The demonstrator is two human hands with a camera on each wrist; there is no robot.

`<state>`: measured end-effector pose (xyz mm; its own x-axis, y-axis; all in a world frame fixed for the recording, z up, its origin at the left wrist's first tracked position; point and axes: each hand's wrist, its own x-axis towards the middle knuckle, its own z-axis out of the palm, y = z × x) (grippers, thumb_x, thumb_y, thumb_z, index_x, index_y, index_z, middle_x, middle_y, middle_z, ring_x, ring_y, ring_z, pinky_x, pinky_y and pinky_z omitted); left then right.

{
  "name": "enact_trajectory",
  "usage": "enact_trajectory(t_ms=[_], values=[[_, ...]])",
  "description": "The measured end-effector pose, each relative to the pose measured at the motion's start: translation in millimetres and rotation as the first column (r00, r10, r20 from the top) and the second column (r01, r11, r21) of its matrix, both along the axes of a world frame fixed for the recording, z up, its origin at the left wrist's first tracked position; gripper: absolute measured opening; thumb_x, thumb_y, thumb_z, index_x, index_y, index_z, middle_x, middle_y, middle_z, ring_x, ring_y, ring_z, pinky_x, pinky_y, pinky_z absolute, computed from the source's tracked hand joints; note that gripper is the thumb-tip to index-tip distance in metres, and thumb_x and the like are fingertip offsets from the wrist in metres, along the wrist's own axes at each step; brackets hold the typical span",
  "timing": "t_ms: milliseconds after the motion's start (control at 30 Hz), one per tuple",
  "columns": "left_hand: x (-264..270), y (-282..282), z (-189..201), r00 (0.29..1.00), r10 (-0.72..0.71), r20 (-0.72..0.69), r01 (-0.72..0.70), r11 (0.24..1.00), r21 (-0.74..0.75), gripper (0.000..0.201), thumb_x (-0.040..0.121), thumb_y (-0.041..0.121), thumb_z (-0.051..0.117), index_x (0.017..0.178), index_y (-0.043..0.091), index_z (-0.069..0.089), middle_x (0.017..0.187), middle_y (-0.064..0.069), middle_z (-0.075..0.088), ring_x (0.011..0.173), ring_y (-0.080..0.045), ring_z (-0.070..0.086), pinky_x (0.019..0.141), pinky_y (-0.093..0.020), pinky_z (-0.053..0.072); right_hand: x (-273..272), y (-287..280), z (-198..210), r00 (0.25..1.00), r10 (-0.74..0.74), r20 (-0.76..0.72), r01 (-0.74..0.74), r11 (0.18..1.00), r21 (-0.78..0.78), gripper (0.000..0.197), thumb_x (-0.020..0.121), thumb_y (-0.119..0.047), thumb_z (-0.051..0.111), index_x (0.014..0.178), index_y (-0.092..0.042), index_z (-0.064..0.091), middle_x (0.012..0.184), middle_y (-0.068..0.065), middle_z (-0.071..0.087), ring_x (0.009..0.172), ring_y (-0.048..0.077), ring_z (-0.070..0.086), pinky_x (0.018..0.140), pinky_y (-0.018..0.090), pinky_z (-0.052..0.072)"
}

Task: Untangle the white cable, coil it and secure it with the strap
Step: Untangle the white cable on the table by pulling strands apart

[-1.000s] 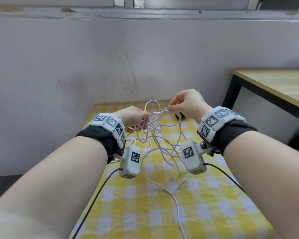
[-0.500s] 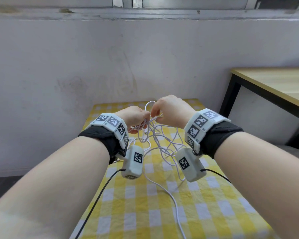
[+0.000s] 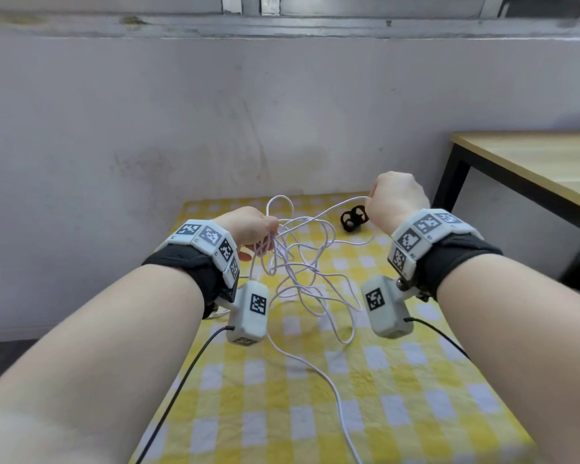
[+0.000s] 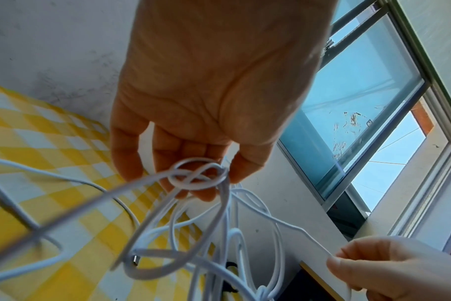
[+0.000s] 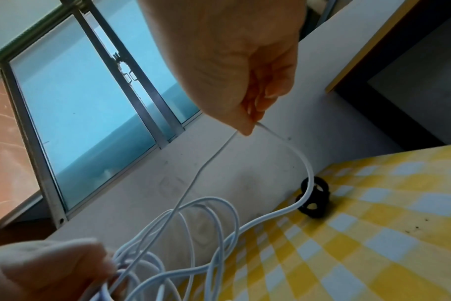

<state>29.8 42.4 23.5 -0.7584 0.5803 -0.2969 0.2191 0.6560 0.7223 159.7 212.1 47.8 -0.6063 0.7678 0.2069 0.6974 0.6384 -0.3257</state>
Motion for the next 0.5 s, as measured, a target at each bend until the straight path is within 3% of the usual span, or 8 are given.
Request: enact_trajectory(t_ms=[67, 133, 267, 400, 500], values=[[1, 1, -2, 1.000, -0.009, 0.005, 0.009, 1.000, 0.006, 0.020, 0.086, 0.019, 0.047, 0.075, 0.010, 0.060, 0.067, -0.003, 0.063, 0.067, -0.022, 0.058, 0.071, -0.032, 0.047, -1, -3, 0, 0.998, 0.037, 0.049, -0.040, 0.997, 0.062, 0.027, 0.085, -0.009, 0.054, 0.109, -0.016, 0.065, 0.115, 0.011, 0.059, 0.106, 0.032, 0.058, 0.077, 0.032, 0.044], [3, 3, -2, 1.000, -0.024, 0.007, 0.024, 1.000, 0.015, 0.020, 0.086, 0.019, 0.046, 0.075, 0.010, 0.060, 0.067, -0.004, 0.062, 0.067, -0.022, 0.058, 0.070, -0.032, 0.048, -6, -13, -1, 0.980, 0.194, 0.038, -0.197, 0.973, 0.118, 0.033, 0.086, -0.011, 0.054, 0.116, -0.024, 0.061, 0.119, 0.006, 0.054, 0.111, 0.028, 0.055, 0.083, 0.033, 0.044], [7, 10, -1, 0.999, -0.053, 0.009, 0.053, 0.998, 0.034, 0.019, 0.086, 0.019, 0.049, 0.073, 0.011, 0.059, 0.068, -0.005, 0.060, 0.065, -0.021, 0.057, 0.068, -0.030, 0.047, -19, -44, -7, 0.821, 0.554, 0.141, -0.568, 0.817, 0.096, 0.029, 0.081, -0.018, 0.060, 0.106, -0.029, 0.068, 0.110, -0.001, 0.064, 0.104, 0.023, 0.060, 0.090, 0.034, 0.049], [12, 12, 1, 0.992, -0.117, 0.050, 0.114, 0.992, 0.061, 0.018, 0.087, 0.026, 0.056, 0.075, 0.013, 0.061, 0.067, -0.002, 0.058, 0.066, -0.019, 0.055, 0.069, -0.030, 0.047, -22, -60, -7, 0.760, 0.611, 0.224, -0.644, 0.753, 0.133, 0.016, 0.082, -0.020, 0.060, 0.094, -0.022, 0.070, 0.100, 0.004, 0.067, 0.095, 0.027, 0.062, 0.078, 0.033, 0.050], [13, 13, 1, 0.991, -0.127, 0.051, 0.123, 0.990, 0.064, 0.020, 0.088, 0.024, 0.052, 0.075, 0.013, 0.061, 0.067, -0.002, 0.059, 0.066, -0.018, 0.055, 0.070, -0.031, 0.048, -19, -59, -7, 0.756, 0.592, 0.280, -0.644, 0.749, 0.155, 0.016, 0.088, -0.022, 0.057, 0.099, -0.020, 0.069, 0.112, 0.002, 0.058, 0.101, 0.023, 0.058, 0.075, 0.030, 0.044]])
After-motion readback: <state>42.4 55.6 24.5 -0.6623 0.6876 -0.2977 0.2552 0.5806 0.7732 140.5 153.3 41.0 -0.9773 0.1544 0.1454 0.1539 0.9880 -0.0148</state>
